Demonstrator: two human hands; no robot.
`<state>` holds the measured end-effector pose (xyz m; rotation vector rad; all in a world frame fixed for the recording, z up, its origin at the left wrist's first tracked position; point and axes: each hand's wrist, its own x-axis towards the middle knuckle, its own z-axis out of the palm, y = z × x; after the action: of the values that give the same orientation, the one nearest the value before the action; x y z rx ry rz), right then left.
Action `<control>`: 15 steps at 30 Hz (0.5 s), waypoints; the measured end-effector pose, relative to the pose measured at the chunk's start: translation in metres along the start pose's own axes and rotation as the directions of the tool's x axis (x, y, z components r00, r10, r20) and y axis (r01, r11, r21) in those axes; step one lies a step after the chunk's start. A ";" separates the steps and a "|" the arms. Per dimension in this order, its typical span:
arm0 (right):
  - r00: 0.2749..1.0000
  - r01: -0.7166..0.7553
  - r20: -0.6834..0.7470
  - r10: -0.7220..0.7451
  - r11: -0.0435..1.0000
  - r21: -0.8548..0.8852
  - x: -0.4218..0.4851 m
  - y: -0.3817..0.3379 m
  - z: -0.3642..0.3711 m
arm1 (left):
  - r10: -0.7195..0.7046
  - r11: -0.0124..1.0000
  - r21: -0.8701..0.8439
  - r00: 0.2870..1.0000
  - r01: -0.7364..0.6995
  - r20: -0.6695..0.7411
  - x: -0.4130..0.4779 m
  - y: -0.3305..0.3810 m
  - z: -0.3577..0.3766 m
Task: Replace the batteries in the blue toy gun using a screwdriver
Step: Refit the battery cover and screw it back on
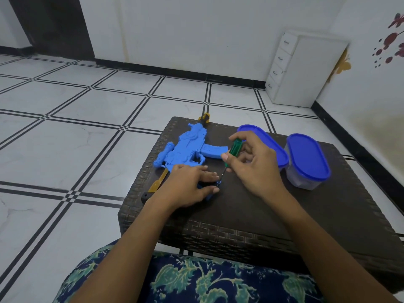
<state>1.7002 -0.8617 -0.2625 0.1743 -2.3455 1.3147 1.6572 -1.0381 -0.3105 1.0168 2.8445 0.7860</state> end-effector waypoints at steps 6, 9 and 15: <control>0.998 0.030 -0.052 -0.027 0.997 0.067 0.001 -0.002 -0.003 | 0.002 1.000 -0.007 1.000 -0.002 -0.004 -0.001 0.000 0.000; 0.999 0.032 -0.024 -0.031 0.999 0.031 0.001 -0.003 -0.001 | 0.000 1.000 -0.008 1.000 0.000 0.000 -0.001 0.001 0.000; 0.995 0.098 0.001 -0.099 0.989 -0.114 0.000 0.000 -0.001 | -0.007 1.000 -0.014 1.000 0.008 0.011 0.000 0.002 -0.001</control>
<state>1.7006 -0.8608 -0.2617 0.2479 -2.3681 1.1309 1.6581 -1.0370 -0.3087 1.0051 2.8282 0.7957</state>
